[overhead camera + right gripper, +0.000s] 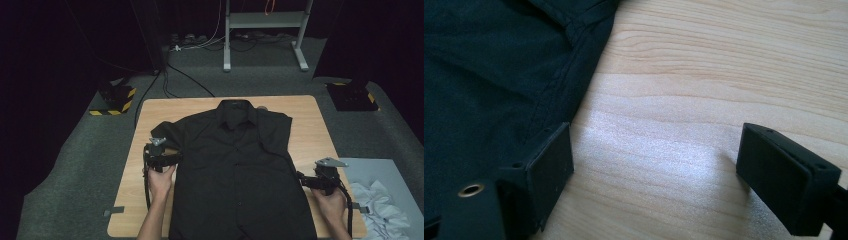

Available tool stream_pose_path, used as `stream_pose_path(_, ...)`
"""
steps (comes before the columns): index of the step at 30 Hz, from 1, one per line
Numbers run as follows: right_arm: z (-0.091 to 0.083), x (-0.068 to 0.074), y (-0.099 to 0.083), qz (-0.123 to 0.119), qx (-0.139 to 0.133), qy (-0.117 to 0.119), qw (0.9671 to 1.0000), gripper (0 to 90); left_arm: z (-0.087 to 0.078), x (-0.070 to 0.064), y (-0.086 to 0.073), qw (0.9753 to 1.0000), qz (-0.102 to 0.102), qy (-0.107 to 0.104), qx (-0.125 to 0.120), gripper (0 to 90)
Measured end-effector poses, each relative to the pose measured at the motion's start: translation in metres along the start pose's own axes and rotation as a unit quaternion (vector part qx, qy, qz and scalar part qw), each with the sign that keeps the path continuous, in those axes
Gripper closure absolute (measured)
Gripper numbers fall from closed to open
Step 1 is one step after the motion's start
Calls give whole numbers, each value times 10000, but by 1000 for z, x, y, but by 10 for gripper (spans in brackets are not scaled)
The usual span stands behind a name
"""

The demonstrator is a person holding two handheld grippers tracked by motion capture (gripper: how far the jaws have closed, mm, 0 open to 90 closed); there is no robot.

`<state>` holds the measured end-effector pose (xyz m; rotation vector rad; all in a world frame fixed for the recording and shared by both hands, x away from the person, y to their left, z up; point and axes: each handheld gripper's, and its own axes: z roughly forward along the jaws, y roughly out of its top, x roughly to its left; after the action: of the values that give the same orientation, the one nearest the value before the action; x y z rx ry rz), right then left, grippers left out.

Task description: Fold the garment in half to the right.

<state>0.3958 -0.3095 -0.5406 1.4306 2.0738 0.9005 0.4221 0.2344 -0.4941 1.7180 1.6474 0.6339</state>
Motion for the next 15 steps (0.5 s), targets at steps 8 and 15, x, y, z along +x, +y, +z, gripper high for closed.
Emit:
stream_pose_path(8,0,0,0,-6,0,3,10000,147,0,11,1,9998,-139,133,-27,108)
stream_pose_path(15,0,0,0,0,0,0,10000,147,4,19,2,9994,-288,168,-40,131)
